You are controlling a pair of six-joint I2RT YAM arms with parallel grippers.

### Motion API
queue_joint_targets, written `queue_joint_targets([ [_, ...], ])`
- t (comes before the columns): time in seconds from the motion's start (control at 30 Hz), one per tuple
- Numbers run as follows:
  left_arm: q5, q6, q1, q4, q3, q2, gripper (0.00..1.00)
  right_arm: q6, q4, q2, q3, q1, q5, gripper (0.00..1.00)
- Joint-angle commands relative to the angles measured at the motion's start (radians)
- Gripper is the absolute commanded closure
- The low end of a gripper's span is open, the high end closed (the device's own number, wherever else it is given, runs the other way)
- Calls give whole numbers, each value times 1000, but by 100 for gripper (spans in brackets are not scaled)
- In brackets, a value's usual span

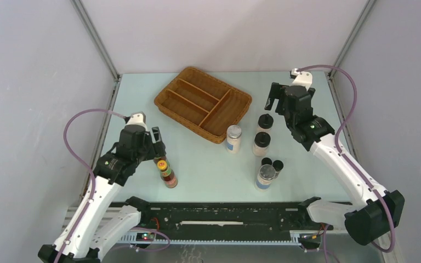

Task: Organize the condiment bottles
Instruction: Pick up the bottle from the center of the board.

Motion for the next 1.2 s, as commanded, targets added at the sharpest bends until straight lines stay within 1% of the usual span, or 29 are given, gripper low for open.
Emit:
queue_joint_targets([
  [0.0, -35, -2, -11, 24, 26, -19, 18, 17, 30, -50, -10, 14, 13, 0],
  [0.67, -52, -5, -28, 24, 19, -29, 18, 21, 17, -50, -12, 30, 30, 0],
  [1.17, -71, -4, -47, 23, 17, -11, 23, 23, 15, -48, -12, 39, 30, 0],
])
